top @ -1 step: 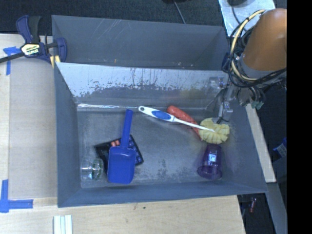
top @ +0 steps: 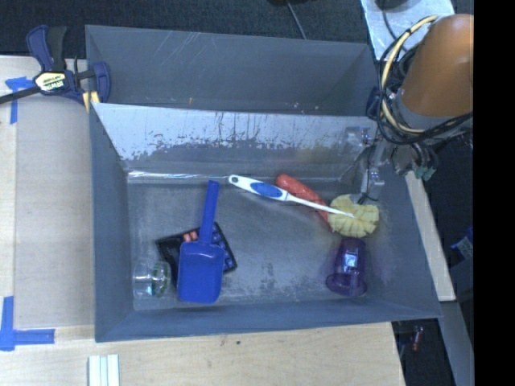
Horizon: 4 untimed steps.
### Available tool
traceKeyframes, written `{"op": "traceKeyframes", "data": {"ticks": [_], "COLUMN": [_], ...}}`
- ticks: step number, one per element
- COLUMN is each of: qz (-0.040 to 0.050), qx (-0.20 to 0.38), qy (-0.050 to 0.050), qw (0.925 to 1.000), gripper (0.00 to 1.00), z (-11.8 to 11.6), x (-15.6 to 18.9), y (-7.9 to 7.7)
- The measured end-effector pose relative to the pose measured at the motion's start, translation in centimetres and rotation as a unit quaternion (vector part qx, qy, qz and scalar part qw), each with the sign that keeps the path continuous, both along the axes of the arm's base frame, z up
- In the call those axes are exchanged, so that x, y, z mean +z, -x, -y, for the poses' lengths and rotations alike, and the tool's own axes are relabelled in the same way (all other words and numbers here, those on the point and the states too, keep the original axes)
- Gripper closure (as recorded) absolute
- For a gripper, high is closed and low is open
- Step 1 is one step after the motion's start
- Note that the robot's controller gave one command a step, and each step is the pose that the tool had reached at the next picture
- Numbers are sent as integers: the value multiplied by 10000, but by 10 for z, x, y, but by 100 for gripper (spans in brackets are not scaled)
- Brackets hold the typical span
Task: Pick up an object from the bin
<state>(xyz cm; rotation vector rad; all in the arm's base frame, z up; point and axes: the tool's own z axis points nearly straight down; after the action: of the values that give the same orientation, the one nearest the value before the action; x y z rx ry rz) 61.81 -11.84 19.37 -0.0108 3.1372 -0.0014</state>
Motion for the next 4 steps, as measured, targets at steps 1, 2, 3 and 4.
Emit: {"op": "traceKeyframes", "data": {"ticks": [1,2,3,4], "qz": [12,30,19,56], "qx": [-87,-46,-1329,-1917], "qy": [-4,8,-8,-8], "qw": [10000,10000,9911,9814], "gripper": [0,0,0,100], "z": [-31,-28,-34,-20], "x": [-50,-67,-113,-123], "y": [-2,-3,2,-3]}}
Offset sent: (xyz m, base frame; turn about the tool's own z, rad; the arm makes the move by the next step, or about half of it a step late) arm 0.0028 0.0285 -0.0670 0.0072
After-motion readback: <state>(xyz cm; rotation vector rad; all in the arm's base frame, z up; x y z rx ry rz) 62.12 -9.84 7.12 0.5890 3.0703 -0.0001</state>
